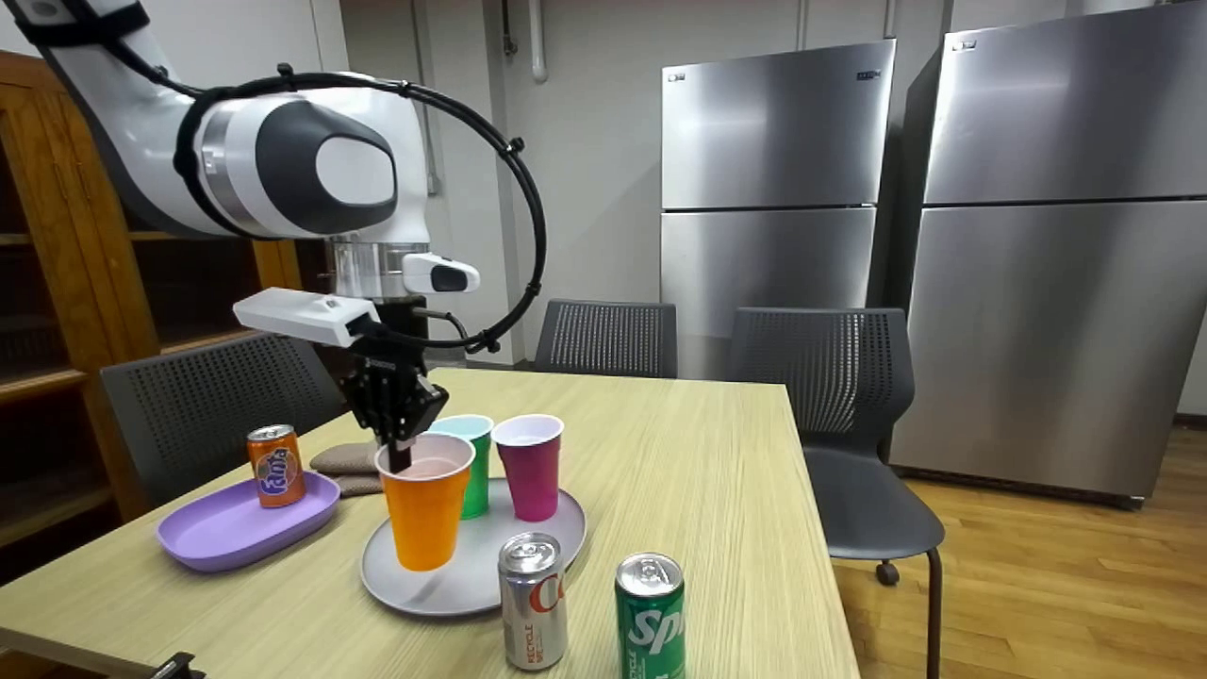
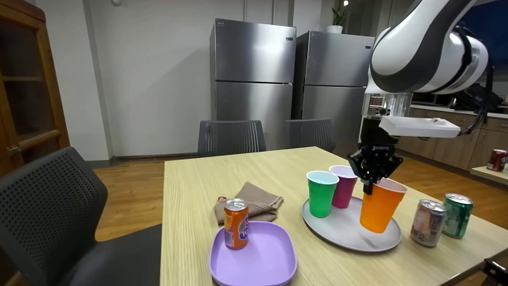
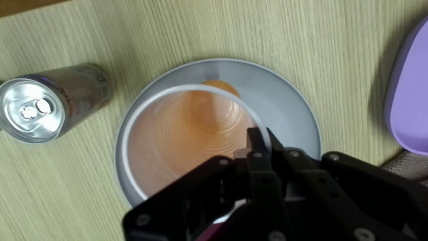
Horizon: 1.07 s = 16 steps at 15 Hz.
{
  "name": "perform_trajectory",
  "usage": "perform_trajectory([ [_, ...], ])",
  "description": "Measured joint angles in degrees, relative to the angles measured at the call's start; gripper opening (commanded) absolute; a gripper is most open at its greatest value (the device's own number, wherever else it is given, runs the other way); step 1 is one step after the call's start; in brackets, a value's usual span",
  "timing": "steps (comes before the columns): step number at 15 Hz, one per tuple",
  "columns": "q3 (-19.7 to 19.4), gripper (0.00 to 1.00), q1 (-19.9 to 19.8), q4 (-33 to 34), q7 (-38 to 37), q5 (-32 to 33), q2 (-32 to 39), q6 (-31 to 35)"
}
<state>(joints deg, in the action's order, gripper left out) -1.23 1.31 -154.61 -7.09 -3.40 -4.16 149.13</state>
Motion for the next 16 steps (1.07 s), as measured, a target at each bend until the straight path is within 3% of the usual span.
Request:
perform_trajectory([
  [16,2.62,0.01,1.82,-0.09,2.27,1.66,4.77,4.80],
])
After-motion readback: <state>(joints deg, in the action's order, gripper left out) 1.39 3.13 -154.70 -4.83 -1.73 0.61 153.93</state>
